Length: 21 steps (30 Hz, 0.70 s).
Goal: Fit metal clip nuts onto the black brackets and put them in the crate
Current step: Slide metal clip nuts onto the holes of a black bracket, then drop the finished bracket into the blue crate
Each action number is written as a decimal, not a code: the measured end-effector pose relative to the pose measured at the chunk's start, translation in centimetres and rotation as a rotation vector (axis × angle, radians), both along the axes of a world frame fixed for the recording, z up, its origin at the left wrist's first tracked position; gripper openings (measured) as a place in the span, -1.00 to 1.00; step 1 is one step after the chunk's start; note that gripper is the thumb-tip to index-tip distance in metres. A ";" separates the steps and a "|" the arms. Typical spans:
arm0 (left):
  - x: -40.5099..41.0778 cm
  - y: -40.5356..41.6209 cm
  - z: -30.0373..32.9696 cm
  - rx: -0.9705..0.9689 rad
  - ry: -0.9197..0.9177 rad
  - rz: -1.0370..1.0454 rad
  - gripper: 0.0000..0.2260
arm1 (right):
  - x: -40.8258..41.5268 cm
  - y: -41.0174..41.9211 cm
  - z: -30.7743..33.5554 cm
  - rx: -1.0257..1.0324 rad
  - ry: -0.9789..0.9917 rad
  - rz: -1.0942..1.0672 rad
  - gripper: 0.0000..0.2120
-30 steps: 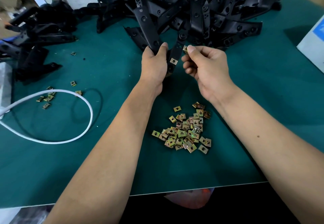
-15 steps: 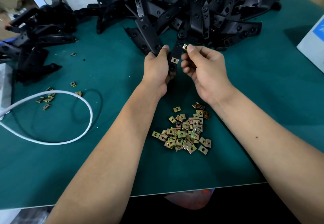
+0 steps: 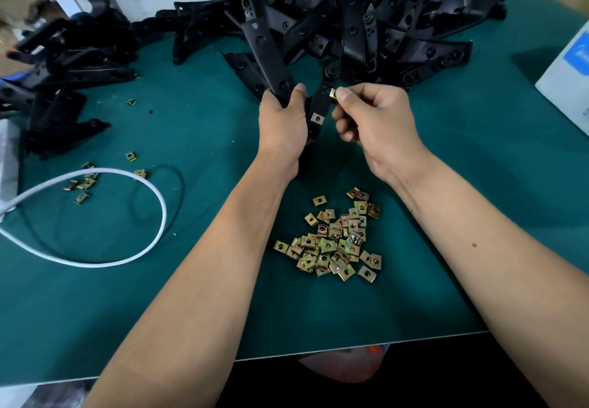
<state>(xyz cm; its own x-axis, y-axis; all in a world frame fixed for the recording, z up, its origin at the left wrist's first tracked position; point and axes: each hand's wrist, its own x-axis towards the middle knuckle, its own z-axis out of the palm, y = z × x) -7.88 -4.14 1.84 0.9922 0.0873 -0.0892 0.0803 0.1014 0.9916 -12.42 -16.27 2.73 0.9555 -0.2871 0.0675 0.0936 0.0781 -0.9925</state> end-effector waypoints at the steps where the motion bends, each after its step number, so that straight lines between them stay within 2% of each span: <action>1: 0.0 0.0 -0.1 0.020 -0.021 0.003 -0.89 | 0.0 0.1 0.0 0.015 0.002 0.002 -0.82; 14: 0.3 0.3 -0.3 0.218 -0.123 -0.038 -0.86 | 0.2 -0.5 -0.4 0.104 0.022 0.159 -0.69; 21: -0.1 0.4 -0.1 0.411 -0.302 0.098 -0.85 | 0.3 0.3 -0.9 0.059 0.063 0.013 -0.78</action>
